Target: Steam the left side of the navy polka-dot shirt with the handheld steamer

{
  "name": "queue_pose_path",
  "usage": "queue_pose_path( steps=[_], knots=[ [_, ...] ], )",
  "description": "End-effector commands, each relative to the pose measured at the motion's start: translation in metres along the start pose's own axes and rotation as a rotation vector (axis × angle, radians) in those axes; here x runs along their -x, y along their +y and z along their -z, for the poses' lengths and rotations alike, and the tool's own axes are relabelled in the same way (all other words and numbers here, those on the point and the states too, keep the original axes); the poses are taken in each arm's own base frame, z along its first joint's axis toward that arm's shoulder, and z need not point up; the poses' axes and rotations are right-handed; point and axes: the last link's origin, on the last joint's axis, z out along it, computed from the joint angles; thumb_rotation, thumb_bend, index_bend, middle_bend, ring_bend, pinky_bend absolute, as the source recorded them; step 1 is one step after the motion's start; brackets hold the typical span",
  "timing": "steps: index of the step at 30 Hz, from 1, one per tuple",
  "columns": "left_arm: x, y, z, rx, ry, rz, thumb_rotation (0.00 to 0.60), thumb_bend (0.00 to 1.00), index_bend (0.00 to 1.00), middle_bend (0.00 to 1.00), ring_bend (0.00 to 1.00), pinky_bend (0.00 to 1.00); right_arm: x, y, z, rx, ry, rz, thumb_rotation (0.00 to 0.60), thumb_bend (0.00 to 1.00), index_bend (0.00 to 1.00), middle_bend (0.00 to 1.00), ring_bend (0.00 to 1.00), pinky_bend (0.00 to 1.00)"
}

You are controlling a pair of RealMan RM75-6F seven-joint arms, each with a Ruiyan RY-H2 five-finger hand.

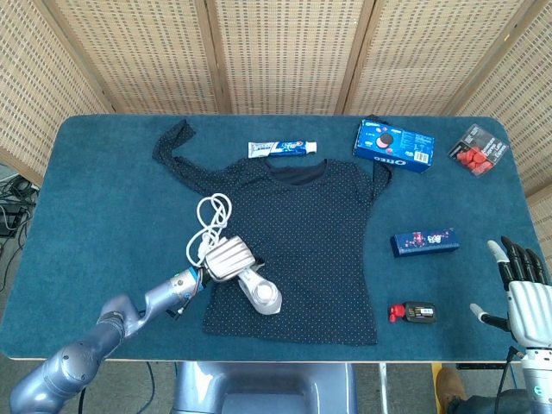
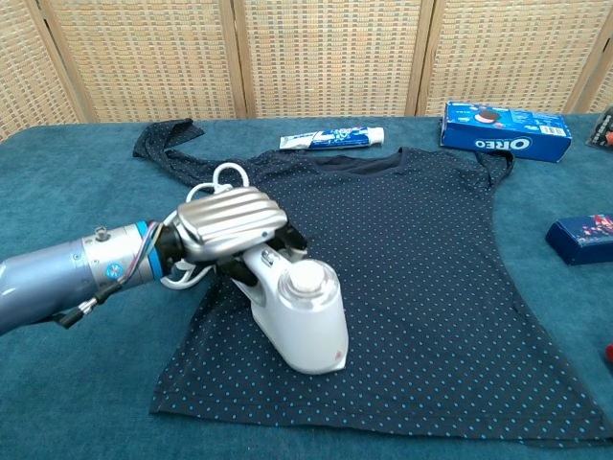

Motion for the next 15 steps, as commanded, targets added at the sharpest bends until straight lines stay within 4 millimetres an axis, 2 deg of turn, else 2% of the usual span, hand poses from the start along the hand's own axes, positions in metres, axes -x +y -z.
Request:
queue_pose_path(
  steps=[1, 8, 15],
  knots=[
    [0.005, 0.011, 0.002, 0.046, -0.009, -0.016, 0.6, 0.73, 1.0, 0.91, 0.82, 0.94, 0.0, 0.0, 0.0, -0.001, 0.001, -0.001, 0.6, 0.0, 0.03, 0.0, 0.0, 0.0],
    [0.005, 0.012, 0.005, 0.066, -0.006, -0.072, 0.6, 0.73, 1.0, 0.91, 0.82, 0.94, -0.001, 0.0, 0.001, -0.004, 0.005, -0.002, 0.6, 0.0, 0.03, 0.0, 0.0, 0.0],
    [0.002, -0.003, 0.012, 0.027, -0.005, -0.119, 0.6, 0.73, 1.0, 0.91, 0.82, 0.94, -0.001, -0.001, 0.002, -0.008, 0.001, -0.001, 0.6, 0.0, 0.03, 0.0, 0.0, 0.0]
  ],
)
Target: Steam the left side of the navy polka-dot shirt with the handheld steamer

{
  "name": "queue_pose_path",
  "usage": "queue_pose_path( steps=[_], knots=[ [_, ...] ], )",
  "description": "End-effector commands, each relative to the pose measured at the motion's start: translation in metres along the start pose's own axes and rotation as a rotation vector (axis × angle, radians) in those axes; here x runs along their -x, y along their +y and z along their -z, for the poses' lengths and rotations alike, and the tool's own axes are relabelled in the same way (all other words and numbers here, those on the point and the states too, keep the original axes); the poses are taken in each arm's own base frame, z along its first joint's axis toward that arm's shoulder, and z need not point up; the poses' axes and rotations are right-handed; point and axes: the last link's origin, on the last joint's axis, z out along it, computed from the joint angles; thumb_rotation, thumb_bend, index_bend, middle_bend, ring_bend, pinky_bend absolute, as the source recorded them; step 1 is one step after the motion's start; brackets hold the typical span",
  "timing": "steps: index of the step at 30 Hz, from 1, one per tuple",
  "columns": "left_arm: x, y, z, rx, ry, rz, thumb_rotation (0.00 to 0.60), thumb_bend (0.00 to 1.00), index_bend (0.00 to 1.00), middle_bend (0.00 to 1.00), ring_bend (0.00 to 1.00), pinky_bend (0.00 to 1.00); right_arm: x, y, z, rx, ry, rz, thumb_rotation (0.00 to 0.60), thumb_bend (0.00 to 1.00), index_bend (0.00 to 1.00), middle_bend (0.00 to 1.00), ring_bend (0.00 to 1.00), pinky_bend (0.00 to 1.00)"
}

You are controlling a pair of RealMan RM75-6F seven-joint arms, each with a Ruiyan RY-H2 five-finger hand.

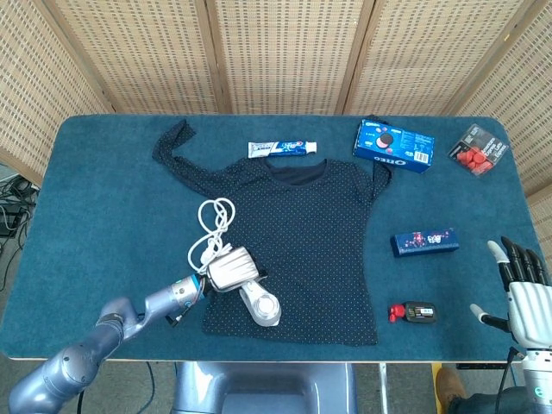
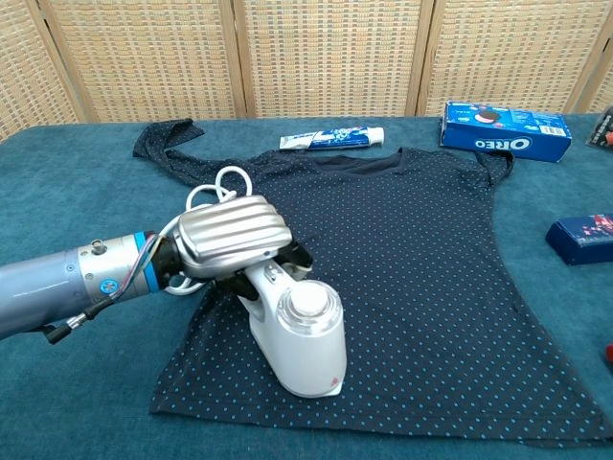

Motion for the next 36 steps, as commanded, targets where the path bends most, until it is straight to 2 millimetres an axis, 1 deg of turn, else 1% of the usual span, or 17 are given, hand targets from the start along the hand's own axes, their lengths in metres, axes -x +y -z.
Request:
queue_pose_path(
  steps=[1, 11, 16, 21, 36],
  knots=[
    [0.001, -0.01, 0.005, -0.034, -0.006, -0.014, 0.6, 0.73, 1.0, 0.91, 0.82, 0.94, 0.0, -0.001, 0.0, -0.002, 0.0, 0.0, 0.6, 0.0, 0.03, 0.0, 0.0, 0.0],
    [-0.003, -0.034, 0.02, -0.115, -0.001, -0.011, 0.6, 0.73, 1.0, 0.91, 0.82, 0.94, 0.0, -0.002, 0.001, -0.005, 0.0, 0.001, 0.6, 0.0, 0.03, 0.0, 0.0, 0.0],
    [-0.003, -0.037, 0.025, -0.126, -0.004, -0.001, 0.6, 0.73, 1.0, 0.91, 0.82, 0.94, 0.001, -0.002, 0.001, -0.006, -0.001, 0.002, 0.6, 0.0, 0.03, 0.0, 0.0, 0.0],
    [-0.002, -0.028, 0.024, -0.094, 0.003, 0.023, 0.6, 0.73, 1.0, 0.91, 0.82, 0.94, 0.001, -0.002, 0.001, -0.005, 0.0, 0.003, 0.6, 0.0, 0.03, 0.0, 0.0, 0.0],
    [0.0, 0.015, 0.019, 0.086, 0.033, 0.077, 0.6, 0.73, 1.0, 0.91, 0.82, 0.94, 0.0, -0.001, 0.001, -0.003, 0.002, -0.001, 0.6, 0.0, 0.03, 0.0, 0.0, 0.0]
  ],
)
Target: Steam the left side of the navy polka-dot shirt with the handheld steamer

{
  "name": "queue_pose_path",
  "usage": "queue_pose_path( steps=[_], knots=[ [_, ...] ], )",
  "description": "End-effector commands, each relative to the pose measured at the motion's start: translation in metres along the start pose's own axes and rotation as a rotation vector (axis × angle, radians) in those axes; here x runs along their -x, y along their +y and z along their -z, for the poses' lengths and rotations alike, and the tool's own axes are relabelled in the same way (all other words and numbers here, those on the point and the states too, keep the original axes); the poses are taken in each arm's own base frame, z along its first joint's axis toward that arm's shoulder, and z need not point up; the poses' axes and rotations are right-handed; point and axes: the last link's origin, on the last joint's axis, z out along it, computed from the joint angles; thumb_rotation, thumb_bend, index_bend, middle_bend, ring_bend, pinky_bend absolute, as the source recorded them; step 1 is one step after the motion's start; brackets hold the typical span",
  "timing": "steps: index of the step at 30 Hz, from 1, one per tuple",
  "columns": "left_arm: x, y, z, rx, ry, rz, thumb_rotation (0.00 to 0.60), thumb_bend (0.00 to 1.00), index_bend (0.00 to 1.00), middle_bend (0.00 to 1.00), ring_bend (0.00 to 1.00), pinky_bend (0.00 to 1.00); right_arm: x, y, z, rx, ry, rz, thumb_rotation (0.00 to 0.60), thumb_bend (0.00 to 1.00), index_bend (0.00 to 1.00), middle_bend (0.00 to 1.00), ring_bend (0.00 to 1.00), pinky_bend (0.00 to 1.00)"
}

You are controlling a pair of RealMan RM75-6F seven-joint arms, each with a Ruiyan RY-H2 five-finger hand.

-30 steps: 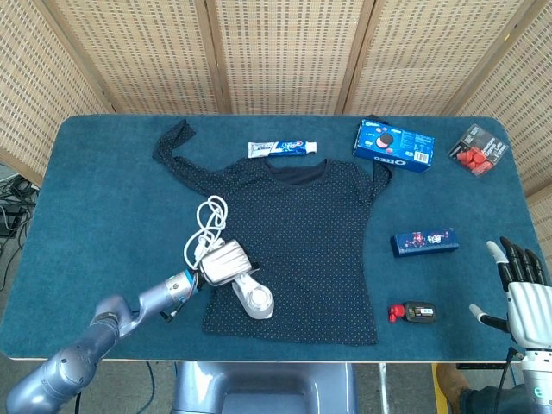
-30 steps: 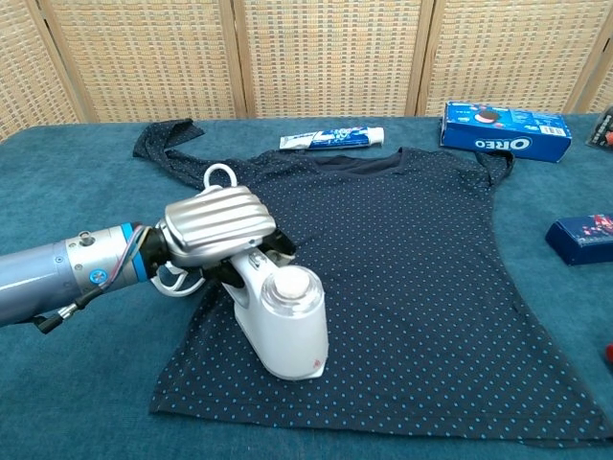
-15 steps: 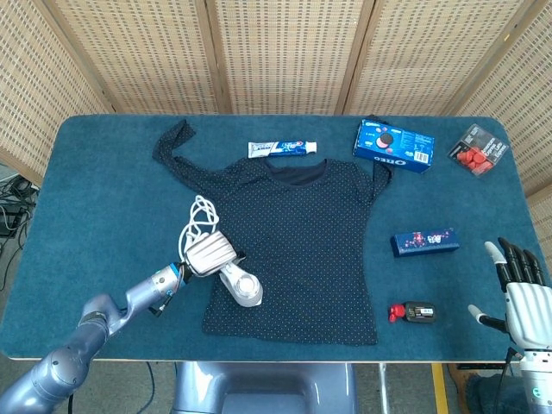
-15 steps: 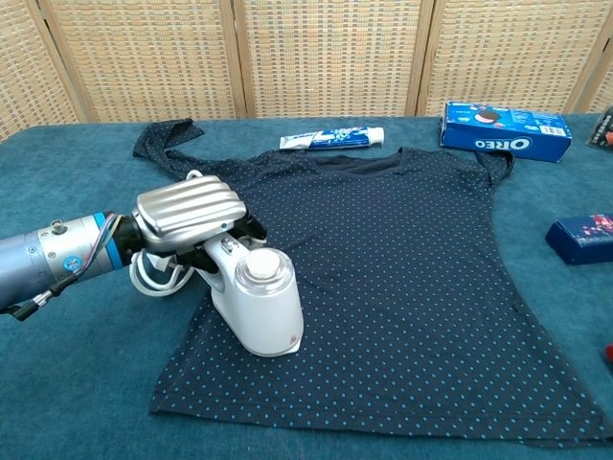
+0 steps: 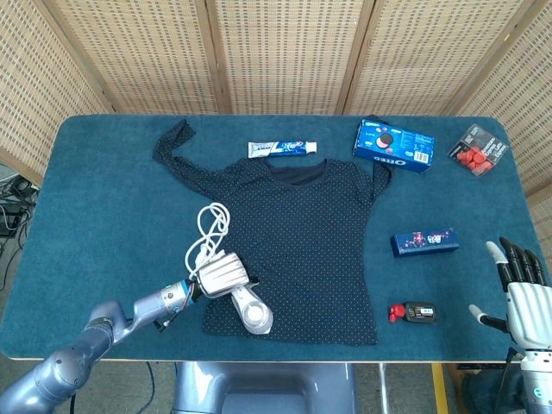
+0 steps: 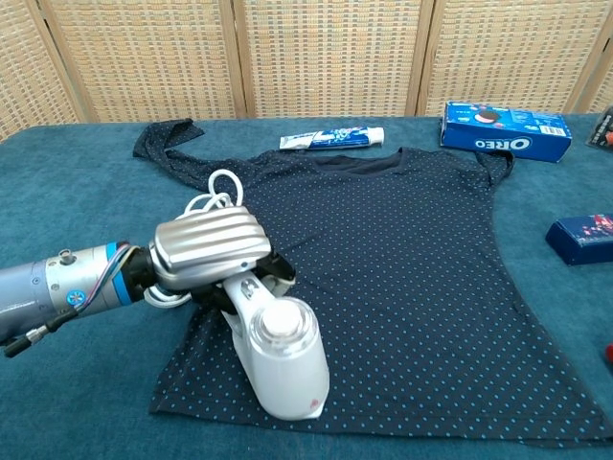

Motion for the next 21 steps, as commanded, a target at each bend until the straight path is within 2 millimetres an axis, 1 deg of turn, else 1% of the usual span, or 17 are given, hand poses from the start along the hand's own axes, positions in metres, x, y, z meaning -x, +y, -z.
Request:
queue_pose_path(
  steps=[1, 4, 7, 14, 21],
  knots=[
    [0.001, 0.007, -0.001, 0.03, -0.002, -0.003, 0.6, 0.73, 1.0, 0.91, 0.82, 0.94, 0.0, 0.0, 0.0, 0.0, 0.0, 0.0, 0.6, 0.0, 0.03, 0.0, 0.0, 0.0],
    [0.002, 0.008, -0.001, 0.034, -0.004, -0.013, 0.6, 0.73, 1.0, 0.91, 0.82, 0.94, 0.0, 0.0, 0.0, -0.001, -0.001, 0.0, 0.6, 0.0, 0.03, 0.0, 0.0, 0.0],
    [0.002, 0.003, 0.0, 0.016, -0.014, -0.033, 0.6, 0.73, 1.0, 0.91, 0.82, 0.94, 0.0, 0.0, 0.0, -0.003, -0.001, 0.0, 0.6, 0.0, 0.03, 0.0, 0.0, 0.0],
    [0.0, -0.022, 0.007, -0.068, -0.043, -0.09, 0.6, 0.73, 1.0, 0.91, 0.82, 0.94, 0.0, -0.001, 0.001, -0.006, -0.003, 0.001, 0.6, 0.0, 0.03, 0.0, 0.0, 0.0],
    [-0.005, -0.046, 0.02, -0.151, -0.06, -0.127, 0.6, 0.73, 1.0, 0.91, 0.82, 0.94, 0.001, -0.002, 0.001, -0.008, -0.004, 0.003, 0.6, 0.0, 0.03, 0.0, 0.0, 0.0]
  ],
)
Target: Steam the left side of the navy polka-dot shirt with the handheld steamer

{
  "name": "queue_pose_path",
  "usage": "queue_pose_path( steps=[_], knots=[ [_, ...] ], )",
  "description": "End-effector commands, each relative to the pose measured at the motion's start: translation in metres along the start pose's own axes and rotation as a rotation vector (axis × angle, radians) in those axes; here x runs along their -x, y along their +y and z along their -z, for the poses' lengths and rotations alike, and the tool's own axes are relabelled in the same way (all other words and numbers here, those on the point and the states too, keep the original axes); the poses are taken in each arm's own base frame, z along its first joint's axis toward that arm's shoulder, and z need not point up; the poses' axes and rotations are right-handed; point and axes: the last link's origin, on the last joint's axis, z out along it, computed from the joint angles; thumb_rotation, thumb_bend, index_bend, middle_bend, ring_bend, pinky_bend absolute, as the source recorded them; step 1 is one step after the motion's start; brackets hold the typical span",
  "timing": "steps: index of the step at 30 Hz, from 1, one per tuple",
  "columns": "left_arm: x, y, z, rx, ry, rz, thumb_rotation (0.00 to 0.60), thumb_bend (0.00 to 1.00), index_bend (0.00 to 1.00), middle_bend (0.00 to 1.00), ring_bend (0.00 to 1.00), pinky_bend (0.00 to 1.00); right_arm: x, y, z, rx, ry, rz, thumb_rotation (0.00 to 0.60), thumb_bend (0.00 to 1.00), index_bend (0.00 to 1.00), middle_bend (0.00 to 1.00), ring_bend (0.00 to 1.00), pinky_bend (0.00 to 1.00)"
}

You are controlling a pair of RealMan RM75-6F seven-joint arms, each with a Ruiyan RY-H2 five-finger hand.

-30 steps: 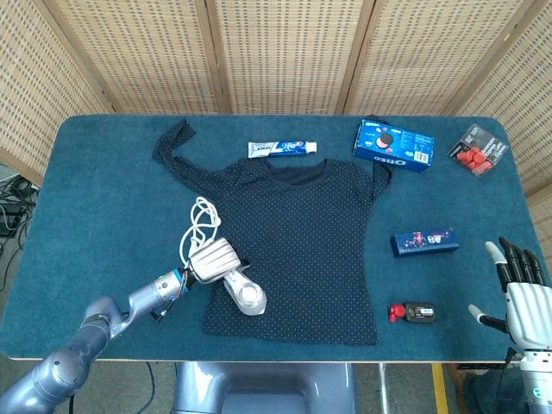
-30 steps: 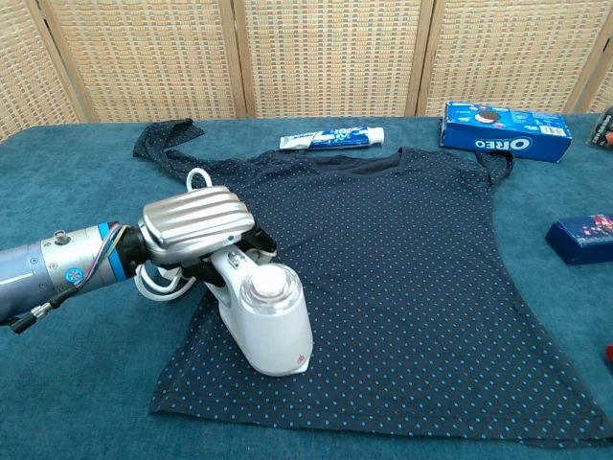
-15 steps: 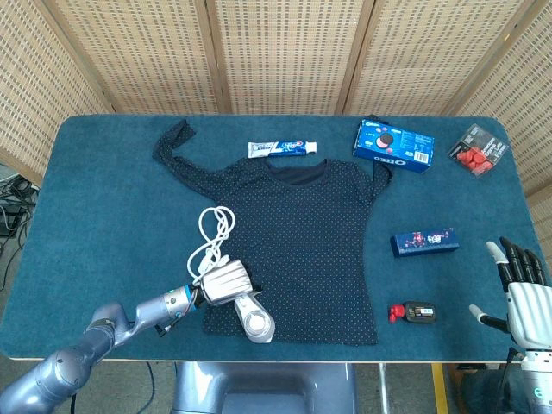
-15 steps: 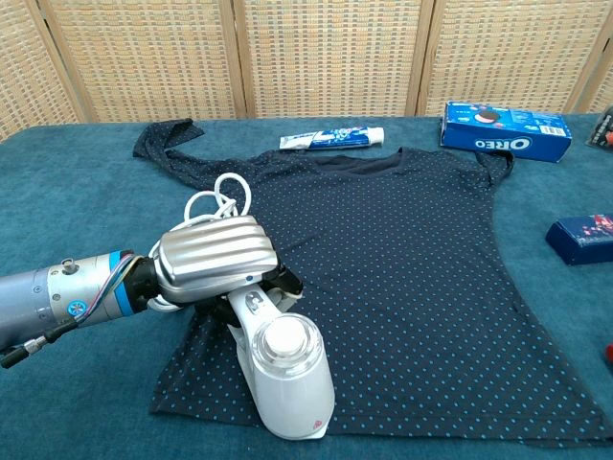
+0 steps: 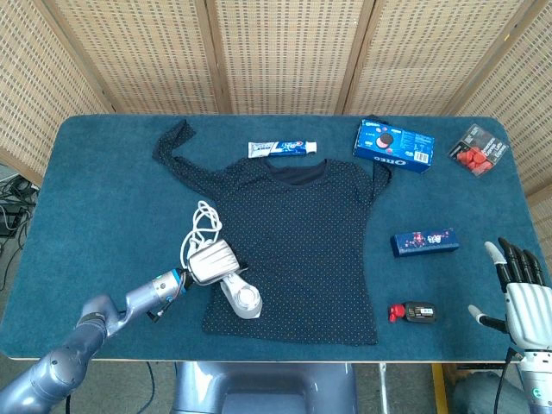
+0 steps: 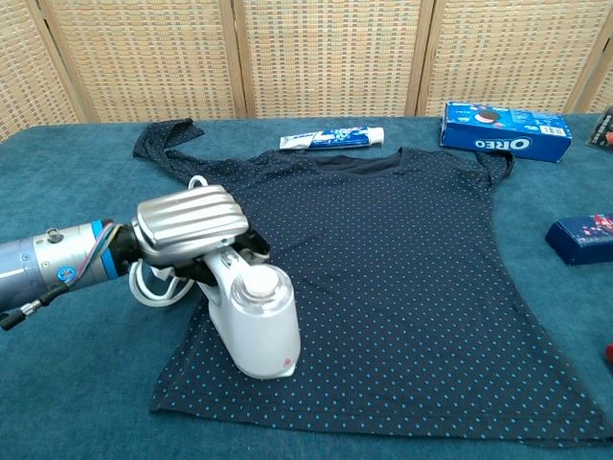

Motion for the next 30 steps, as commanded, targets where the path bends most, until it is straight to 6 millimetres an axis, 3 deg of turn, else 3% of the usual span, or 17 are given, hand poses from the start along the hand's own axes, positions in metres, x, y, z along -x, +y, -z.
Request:
queue_pose_path(
  steps=[1, 7, 11, 18, 22, 25, 30],
  knots=[
    [0.0, -0.01, 0.005, -0.033, -0.011, -0.016, 0.6, 0.73, 1.0, 0.91, 0.82, 0.94, 0.0, 0.0, 0.0, -0.001, -0.002, 0.001, 0.6, 0.0, 0.03, 0.0, 0.0, 0.0],
    [-0.005, -0.027, 0.01, -0.106, 0.003, 0.011, 0.6, 0.73, 1.0, 0.91, 0.82, 0.94, 0.001, -0.002, 0.0, -0.006, -0.004, 0.0, 0.6, 0.0, 0.03, 0.0, 0.0, 0.0],
    [-0.023, -0.049, 0.013, -0.178, 0.073, 0.022, 0.6, 0.73, 1.0, 0.91, 0.82, 0.94, 0.0, -0.002, 0.001, -0.008, -0.002, -0.002, 0.6, 0.0, 0.03, 0.0, 0.0, 0.0],
    [-0.061, -0.114, 0.043, -0.373, 0.133, -0.085, 0.6, 0.73, 1.0, 0.91, 0.82, 0.94, 0.0, -0.004, 0.003, -0.019, -0.001, -0.003, 0.6, 0.0, 0.03, 0.0, 0.0, 0.0],
    [-0.072, -0.153, 0.075, -0.549, 0.131, -0.08, 0.6, 0.73, 1.0, 0.91, 0.82, 0.94, 0.001, -0.006, 0.004, -0.027, -0.004, 0.0, 0.6, 0.0, 0.03, 0.0, 0.0, 0.0],
    [-0.071, -0.169, 0.094, -0.641, 0.106, -0.055, 0.6, 0.73, 1.0, 0.91, 0.82, 0.94, 0.002, -0.007, 0.004, -0.031, -0.007, 0.005, 0.6, 0.0, 0.03, 0.0, 0.0, 0.0],
    [-0.055, -0.176, 0.108, -0.74, 0.055, 0.013, 0.6, 0.72, 1.0, 0.91, 0.82, 0.93, 0.004, -0.01, 0.003, -0.033, -0.011, 0.013, 0.6, 0.0, 0.03, 0.0, 0.0, 0.0]
  ],
)
